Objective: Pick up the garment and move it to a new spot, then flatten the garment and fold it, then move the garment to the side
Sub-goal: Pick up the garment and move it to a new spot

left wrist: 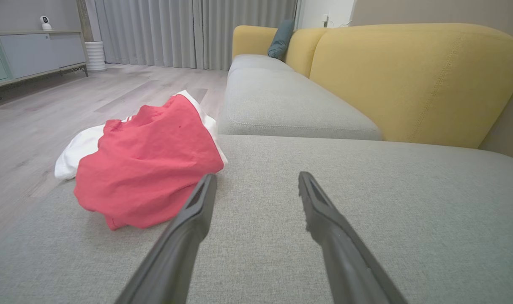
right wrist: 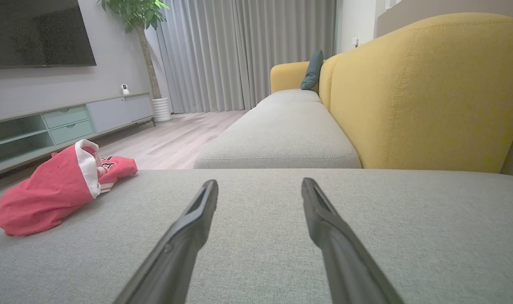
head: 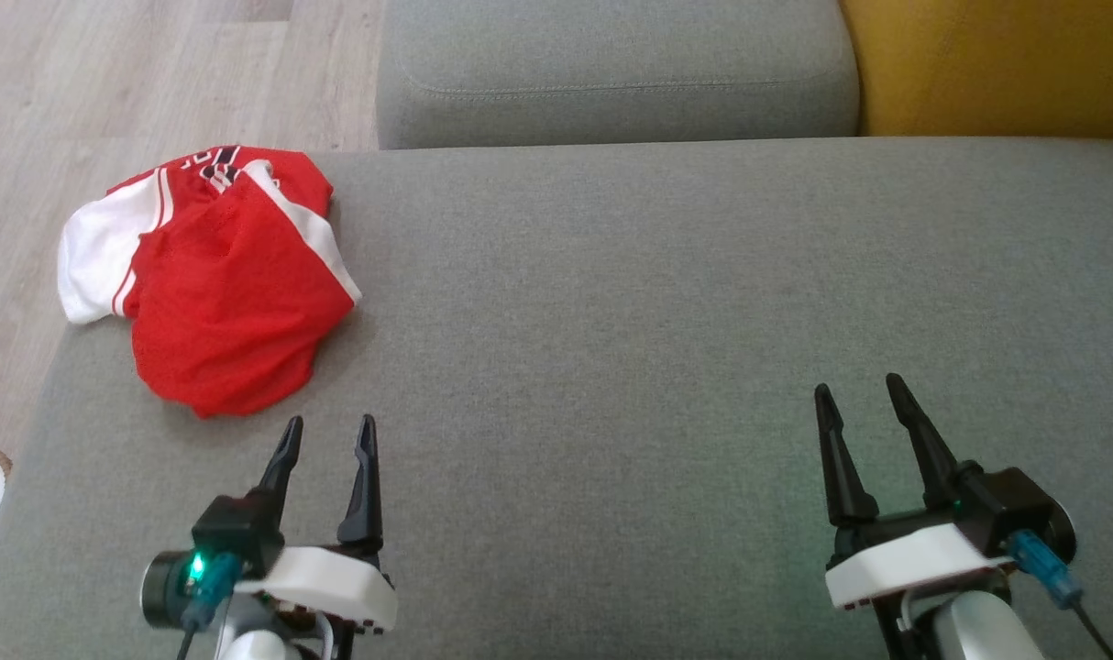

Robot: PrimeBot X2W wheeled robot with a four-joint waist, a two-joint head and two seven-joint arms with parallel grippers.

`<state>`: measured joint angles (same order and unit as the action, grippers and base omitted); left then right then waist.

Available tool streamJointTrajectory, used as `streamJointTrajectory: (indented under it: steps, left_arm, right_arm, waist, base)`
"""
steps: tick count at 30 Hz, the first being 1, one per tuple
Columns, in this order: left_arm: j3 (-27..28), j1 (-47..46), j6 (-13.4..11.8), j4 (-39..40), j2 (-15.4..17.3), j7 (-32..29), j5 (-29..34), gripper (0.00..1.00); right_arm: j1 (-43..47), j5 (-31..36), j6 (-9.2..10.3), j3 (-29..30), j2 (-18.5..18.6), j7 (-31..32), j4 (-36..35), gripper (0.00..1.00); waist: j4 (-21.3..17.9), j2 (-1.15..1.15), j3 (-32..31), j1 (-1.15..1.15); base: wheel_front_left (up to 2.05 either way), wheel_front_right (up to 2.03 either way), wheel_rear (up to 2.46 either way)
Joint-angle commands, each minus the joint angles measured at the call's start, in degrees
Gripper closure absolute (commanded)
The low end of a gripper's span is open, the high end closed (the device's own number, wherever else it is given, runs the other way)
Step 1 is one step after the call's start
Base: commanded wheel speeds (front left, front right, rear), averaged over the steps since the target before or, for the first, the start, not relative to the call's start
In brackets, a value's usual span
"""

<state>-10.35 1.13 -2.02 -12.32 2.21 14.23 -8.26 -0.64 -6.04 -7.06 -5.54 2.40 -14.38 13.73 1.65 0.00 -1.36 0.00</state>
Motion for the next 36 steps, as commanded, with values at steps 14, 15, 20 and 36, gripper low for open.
streamJointTrajectory:
  steps: [14,15,20,36]
  left_arm:
    - [1.69,-1.51,-0.43,1.61,0.67,0.77,-0.13,0.0]
    - [1.61,-1.56,-0.47,1.68,0.67,0.77,0.03,0.0]
    - [1.53,-1.64,-0.43,1.86,0.67,0.77,0.45,0.0]
    - [2.87,-1.51,0.08,2.64,0.66,0.77,0.8,0.0]
  right_arm:
    - [-1.4,-0.42,-0.43,-0.51,0.48,-0.62,-1.46,0.0]
    - [-1.35,-0.43,-0.43,-0.49,0.48,-0.62,-1.55,0.0]
    - [-1.08,-0.73,-0.43,-0.45,0.48,-0.62,-2.0,0.0]
    - [-1.39,-1.3,-0.43,-1.51,0.48,-0.62,-2.43,0.0]
  waist:
    - [1.86,0.0,0.13,0.0]
    - [2.55,0.0,0.17,0.0]
    - [7.54,0.0,0.53,0.0]
    - [22.78,0.0,1.68,0.0]
  base:
    - [0.0,0.0,0.0]
    - [0.0,0.0,0.0]
    - [0.0,0.0,0.0]
    - [0.0,0.0,0.0]
